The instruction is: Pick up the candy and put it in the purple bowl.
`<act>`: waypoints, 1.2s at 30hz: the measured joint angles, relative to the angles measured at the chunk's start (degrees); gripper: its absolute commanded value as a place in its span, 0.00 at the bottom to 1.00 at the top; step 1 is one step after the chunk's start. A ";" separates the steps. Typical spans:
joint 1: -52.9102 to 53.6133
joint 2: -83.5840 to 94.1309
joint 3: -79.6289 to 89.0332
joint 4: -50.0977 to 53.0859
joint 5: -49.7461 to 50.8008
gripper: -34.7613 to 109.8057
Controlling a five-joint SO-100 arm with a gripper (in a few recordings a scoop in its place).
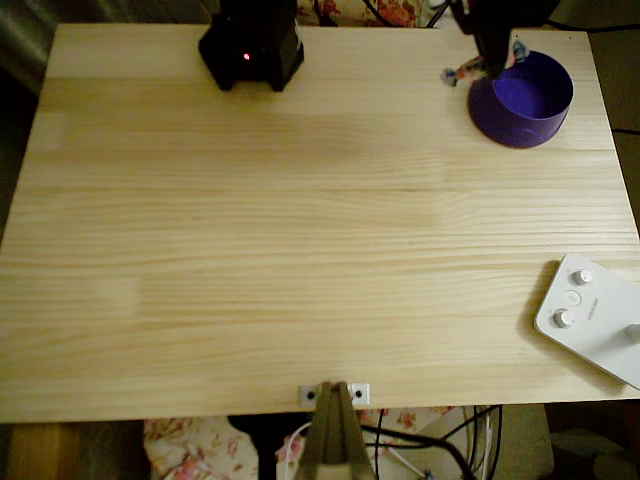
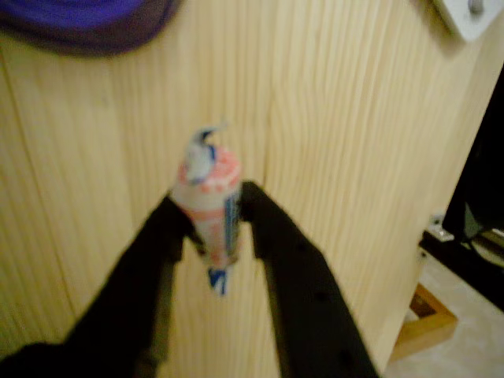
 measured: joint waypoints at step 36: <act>-12.92 -32.61 -31.82 -3.52 3.08 0.24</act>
